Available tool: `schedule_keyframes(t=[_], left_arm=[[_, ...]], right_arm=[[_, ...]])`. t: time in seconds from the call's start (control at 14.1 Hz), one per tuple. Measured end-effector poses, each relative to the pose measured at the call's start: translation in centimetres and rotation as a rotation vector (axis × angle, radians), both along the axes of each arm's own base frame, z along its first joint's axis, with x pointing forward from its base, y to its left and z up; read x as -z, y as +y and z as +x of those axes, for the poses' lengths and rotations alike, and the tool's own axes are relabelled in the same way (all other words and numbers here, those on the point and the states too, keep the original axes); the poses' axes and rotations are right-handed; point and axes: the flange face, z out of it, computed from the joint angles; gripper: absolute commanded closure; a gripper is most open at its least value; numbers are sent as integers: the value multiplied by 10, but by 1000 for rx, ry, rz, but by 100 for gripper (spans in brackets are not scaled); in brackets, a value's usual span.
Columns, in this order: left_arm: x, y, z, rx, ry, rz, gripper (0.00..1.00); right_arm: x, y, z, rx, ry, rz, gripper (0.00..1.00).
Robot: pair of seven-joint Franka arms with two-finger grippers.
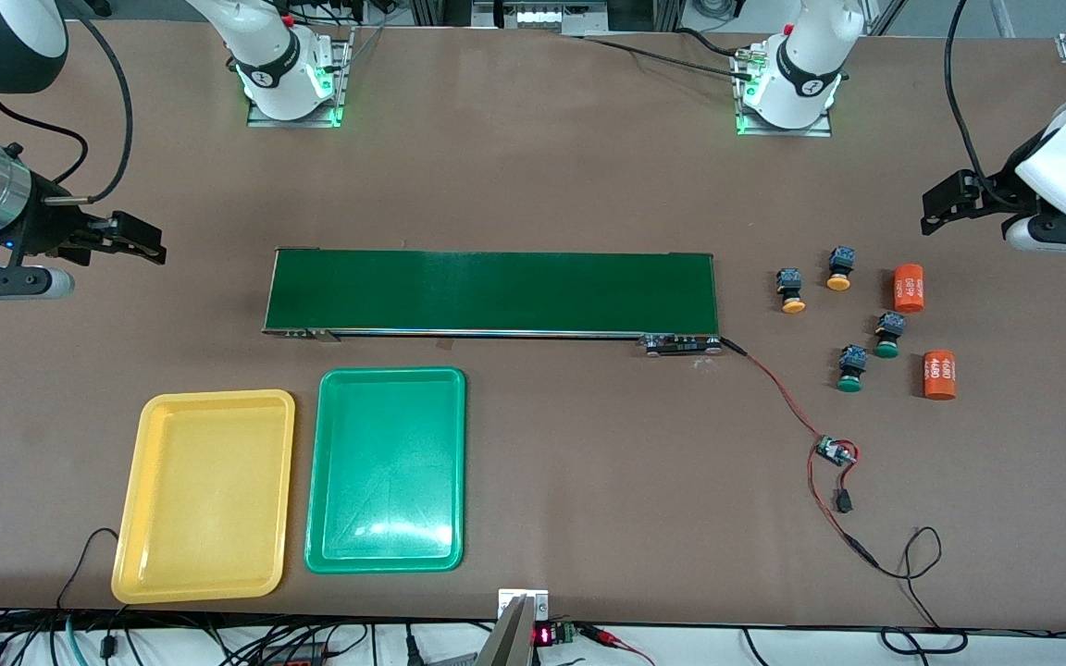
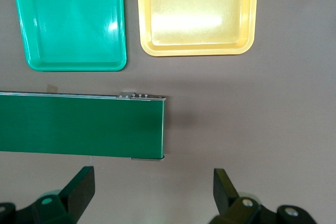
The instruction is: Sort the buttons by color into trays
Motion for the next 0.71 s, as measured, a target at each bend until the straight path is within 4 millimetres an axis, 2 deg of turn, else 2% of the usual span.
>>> schedule_keyframes(t=[0.71], left_arm=[[0, -1, 1, 1, 0, 0, 0]], right_arm=[[2, 9, 0, -15, 4, 1, 0]])
